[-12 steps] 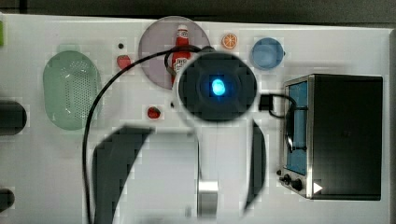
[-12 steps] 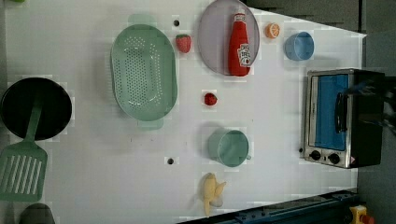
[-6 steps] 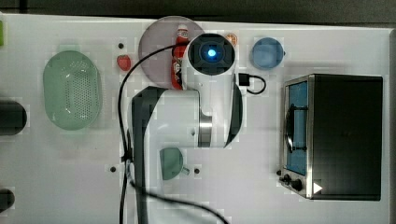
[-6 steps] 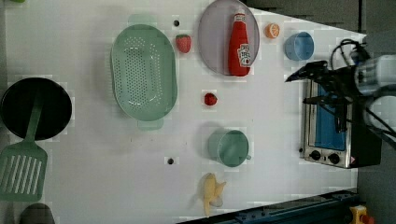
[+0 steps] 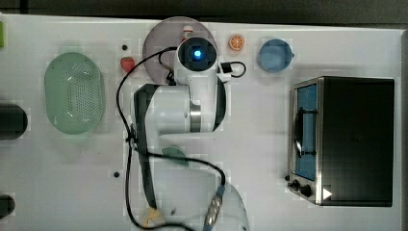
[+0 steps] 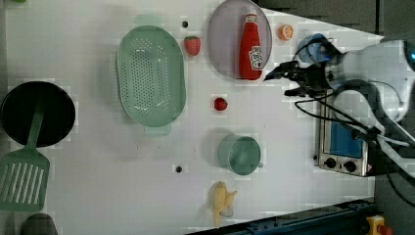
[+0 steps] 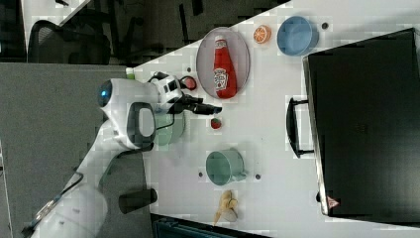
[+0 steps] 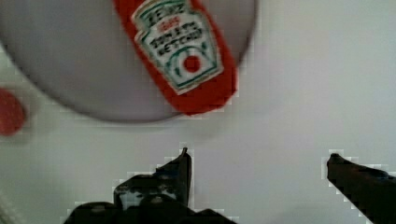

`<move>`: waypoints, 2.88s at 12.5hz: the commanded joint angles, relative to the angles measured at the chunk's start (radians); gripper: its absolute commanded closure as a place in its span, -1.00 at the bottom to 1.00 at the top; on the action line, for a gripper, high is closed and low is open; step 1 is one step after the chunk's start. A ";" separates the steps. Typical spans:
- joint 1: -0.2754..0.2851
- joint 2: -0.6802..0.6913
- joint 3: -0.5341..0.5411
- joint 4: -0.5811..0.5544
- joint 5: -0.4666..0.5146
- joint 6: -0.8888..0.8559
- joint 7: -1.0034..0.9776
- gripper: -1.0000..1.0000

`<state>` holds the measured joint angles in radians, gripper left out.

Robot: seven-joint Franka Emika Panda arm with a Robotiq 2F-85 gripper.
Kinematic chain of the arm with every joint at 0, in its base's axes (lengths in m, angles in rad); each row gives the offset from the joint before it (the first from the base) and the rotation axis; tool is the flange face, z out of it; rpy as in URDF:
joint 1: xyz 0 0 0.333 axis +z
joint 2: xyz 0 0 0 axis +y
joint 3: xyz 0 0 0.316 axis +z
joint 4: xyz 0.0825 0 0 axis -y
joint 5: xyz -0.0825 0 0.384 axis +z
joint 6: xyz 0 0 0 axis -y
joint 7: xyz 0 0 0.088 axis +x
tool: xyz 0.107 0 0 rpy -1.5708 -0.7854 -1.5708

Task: Pick ketchup from plate and place it on table.

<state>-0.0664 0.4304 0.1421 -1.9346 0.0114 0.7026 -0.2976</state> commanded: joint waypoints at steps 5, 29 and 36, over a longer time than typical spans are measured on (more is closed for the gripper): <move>0.003 0.204 0.006 0.243 -0.006 0.048 -0.447 -1.00; -0.005 0.155 0.007 0.392 -0.082 -0.024 -0.320 -0.18; -0.077 -0.175 -0.001 0.207 -0.029 -0.242 -0.319 -0.18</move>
<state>-0.1098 0.2443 0.1490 -1.6914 -0.0224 0.4990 -0.6587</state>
